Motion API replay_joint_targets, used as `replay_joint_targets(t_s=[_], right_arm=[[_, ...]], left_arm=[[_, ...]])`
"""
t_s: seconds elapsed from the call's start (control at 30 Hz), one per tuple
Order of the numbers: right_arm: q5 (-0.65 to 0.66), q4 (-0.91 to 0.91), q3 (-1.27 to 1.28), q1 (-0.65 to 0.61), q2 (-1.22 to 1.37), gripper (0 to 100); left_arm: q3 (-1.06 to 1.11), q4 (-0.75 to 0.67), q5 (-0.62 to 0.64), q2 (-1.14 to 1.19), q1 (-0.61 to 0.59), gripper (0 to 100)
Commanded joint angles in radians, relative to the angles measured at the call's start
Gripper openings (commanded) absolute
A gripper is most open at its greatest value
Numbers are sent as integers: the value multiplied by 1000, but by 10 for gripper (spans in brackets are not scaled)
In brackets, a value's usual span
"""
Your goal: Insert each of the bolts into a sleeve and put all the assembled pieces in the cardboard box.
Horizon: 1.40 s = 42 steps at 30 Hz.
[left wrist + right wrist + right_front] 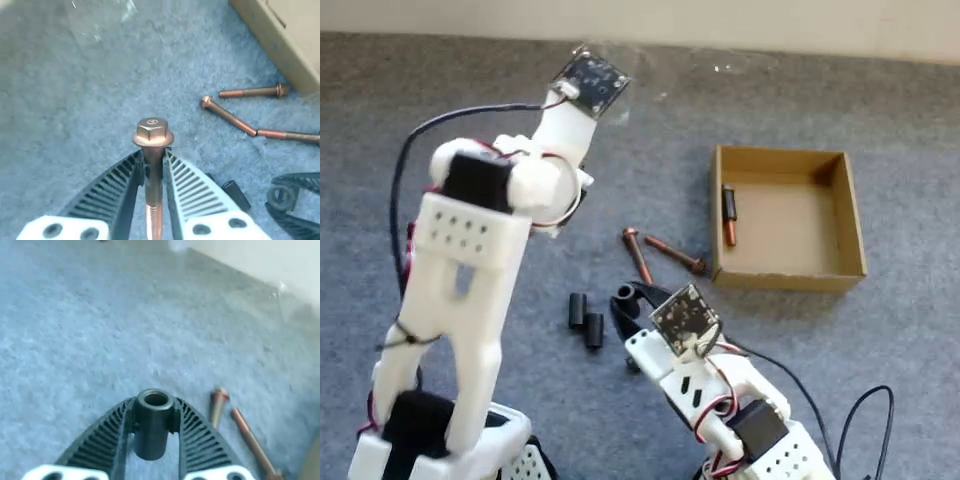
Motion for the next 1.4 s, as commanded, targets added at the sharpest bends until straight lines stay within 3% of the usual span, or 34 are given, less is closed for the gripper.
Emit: replay_joint_targets(t_s=[0.0, 0.3, 0.47, 0.87, 0.97, 1.13, 1.37], right_arm=[[2, -76, 107, -33, -13, 5], [-6, -263, 107, -33, -13, 5], [-8, -360, 107, -33, -13, 5], [-9, -420, 108, -31, -13, 5], [-9, -418, 108, -31, -10, 5], [-9, -384, 108, -27, -12, 5], [-9, -323, 107, -27, -12, 5]], left_arm=[[-45, 9, -9, -125, 5, 5], [-45, 11, -9, -331, 2, 5], [59, -17, -6, -450, 7, 5], [596, -482, 12, -855, 13, 5], [704, -598, 118, -931, 41, 5], [816, -749, 178, -1026, 108, 5], [958, -913, 364, -1098, 119, 5]])
